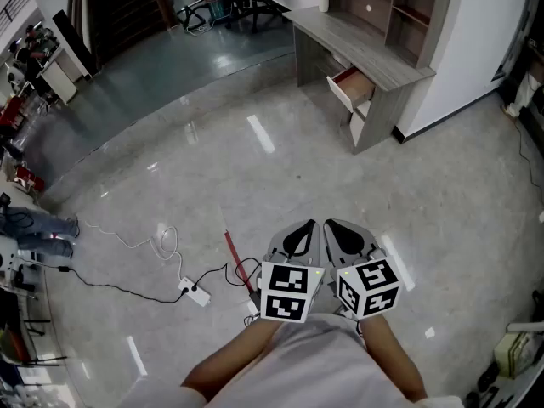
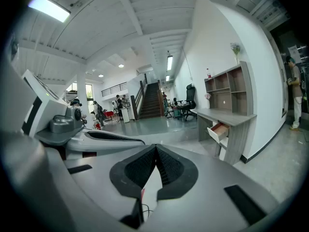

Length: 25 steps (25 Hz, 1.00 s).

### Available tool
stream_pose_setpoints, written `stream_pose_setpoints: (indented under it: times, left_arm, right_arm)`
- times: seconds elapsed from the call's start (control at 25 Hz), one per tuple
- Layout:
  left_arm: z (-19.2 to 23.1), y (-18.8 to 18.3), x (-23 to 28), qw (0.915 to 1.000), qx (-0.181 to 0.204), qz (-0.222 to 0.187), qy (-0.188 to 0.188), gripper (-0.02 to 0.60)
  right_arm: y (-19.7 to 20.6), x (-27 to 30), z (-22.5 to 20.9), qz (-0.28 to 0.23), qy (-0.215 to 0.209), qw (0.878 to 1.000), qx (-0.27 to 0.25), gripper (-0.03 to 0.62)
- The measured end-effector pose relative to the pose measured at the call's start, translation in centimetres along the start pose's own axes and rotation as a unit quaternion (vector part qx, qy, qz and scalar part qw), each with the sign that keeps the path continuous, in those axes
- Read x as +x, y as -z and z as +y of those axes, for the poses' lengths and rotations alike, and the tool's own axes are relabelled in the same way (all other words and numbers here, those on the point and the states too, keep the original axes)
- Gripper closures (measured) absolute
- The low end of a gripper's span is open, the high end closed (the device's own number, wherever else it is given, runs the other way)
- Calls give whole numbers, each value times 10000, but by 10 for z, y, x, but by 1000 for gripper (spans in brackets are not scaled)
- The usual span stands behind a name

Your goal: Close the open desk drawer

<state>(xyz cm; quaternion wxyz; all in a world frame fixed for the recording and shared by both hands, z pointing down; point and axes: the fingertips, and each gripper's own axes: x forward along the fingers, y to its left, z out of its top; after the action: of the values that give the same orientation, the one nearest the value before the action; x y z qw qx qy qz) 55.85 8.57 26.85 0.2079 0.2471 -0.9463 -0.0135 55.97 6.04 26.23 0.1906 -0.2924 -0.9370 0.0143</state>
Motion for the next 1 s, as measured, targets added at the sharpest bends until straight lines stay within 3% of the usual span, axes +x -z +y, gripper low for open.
stream_pose_setpoints:
  times: [0.52, 1.0]
  left_arm:
    - [66, 3, -9, 9997, -215, 32, -90, 578]
    - [120, -9, 27, 9986, -300, 53, -438, 578]
  right_arm:
    - [-10, 44, 23, 105, -1, 9999, 36, 592]
    - [-18, 109, 5, 208, -374, 9991, 6, 592]
